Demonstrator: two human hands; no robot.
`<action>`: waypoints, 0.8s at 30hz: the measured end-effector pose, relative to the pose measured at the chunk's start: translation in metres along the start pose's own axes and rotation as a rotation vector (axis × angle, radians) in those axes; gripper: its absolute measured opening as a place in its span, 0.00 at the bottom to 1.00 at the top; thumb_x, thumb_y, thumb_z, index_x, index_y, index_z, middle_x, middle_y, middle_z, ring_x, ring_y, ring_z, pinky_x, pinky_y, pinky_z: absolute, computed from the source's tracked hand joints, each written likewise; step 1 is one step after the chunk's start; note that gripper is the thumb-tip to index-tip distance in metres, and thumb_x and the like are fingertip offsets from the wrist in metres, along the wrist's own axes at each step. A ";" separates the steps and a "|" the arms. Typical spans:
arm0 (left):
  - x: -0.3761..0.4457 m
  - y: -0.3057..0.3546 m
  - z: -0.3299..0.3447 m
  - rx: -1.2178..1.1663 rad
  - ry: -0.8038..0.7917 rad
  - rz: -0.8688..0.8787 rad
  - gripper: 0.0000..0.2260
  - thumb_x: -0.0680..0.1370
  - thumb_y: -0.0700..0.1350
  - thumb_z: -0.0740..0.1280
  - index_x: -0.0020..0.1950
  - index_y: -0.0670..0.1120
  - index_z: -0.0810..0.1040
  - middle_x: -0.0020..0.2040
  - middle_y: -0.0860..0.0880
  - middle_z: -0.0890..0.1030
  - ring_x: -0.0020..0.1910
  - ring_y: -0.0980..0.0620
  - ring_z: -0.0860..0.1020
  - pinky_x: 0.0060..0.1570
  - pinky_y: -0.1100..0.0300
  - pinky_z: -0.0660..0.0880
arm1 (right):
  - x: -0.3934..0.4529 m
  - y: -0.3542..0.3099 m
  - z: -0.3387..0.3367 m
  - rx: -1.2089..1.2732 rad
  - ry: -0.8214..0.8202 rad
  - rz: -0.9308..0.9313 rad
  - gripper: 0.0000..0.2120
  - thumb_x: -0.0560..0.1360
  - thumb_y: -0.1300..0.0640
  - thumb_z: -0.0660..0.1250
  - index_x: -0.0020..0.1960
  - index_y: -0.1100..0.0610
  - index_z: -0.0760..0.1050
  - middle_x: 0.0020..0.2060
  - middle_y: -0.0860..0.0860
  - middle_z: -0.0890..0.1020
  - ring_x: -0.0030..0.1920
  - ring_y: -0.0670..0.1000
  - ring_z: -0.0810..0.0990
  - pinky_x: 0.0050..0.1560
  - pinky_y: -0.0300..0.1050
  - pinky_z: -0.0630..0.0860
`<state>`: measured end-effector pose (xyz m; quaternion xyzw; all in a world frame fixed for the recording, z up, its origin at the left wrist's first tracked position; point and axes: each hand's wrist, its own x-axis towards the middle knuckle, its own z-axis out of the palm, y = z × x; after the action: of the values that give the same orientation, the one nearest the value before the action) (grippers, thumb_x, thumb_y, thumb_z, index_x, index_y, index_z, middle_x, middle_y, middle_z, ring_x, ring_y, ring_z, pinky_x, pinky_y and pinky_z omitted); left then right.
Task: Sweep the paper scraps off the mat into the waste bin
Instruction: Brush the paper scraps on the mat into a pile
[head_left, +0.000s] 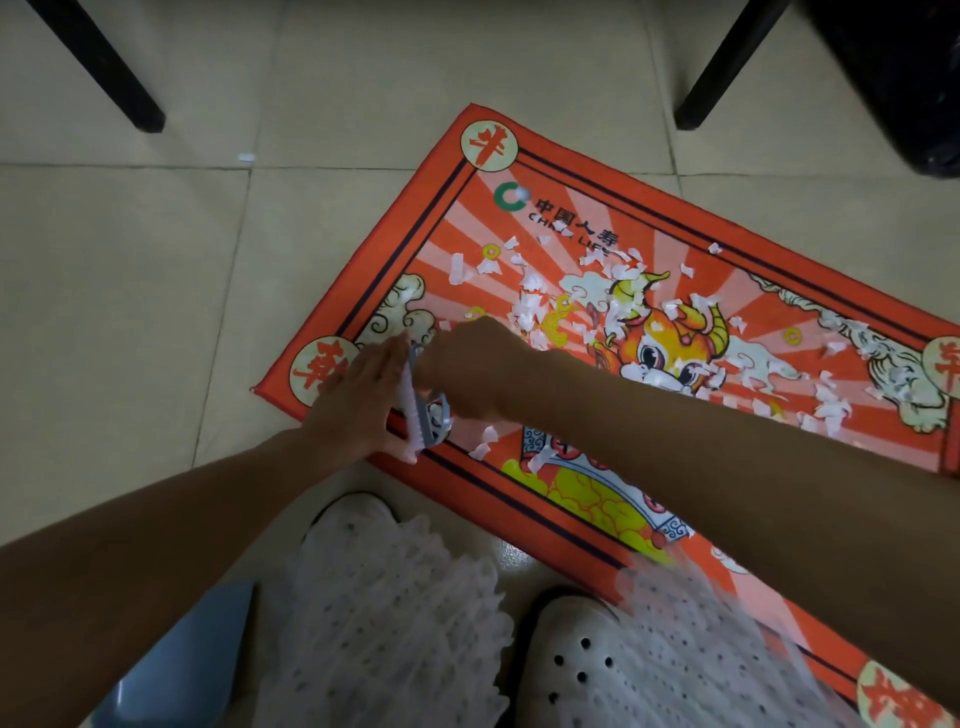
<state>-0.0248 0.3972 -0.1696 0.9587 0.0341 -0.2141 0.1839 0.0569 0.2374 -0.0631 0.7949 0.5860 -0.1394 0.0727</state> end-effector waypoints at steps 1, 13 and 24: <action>0.000 -0.002 0.002 0.032 -0.012 0.013 0.69 0.54 0.63 0.82 0.80 0.45 0.42 0.80 0.44 0.51 0.78 0.43 0.53 0.70 0.37 0.63 | -0.001 -0.002 0.000 -0.013 -0.017 -0.015 0.16 0.78 0.61 0.63 0.65 0.52 0.73 0.54 0.50 0.79 0.54 0.52 0.79 0.42 0.42 0.70; -0.003 0.005 0.002 0.151 -0.101 -0.026 0.68 0.59 0.64 0.79 0.76 0.52 0.28 0.80 0.49 0.36 0.79 0.44 0.40 0.71 0.31 0.54 | -0.026 0.049 -0.022 -0.278 -0.208 0.225 0.11 0.80 0.56 0.60 0.60 0.55 0.74 0.41 0.50 0.76 0.40 0.52 0.73 0.39 0.44 0.69; 0.001 0.021 0.003 0.039 -0.035 0.022 0.64 0.61 0.68 0.76 0.79 0.48 0.34 0.80 0.47 0.41 0.79 0.47 0.41 0.74 0.39 0.50 | -0.022 0.030 0.001 0.017 -0.075 0.116 0.19 0.76 0.58 0.65 0.66 0.46 0.74 0.54 0.48 0.81 0.50 0.53 0.80 0.41 0.42 0.72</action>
<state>-0.0226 0.3768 -0.1656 0.9585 0.0160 -0.2295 0.1684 0.0790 0.2077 -0.0585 0.8223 0.5346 -0.1696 0.0961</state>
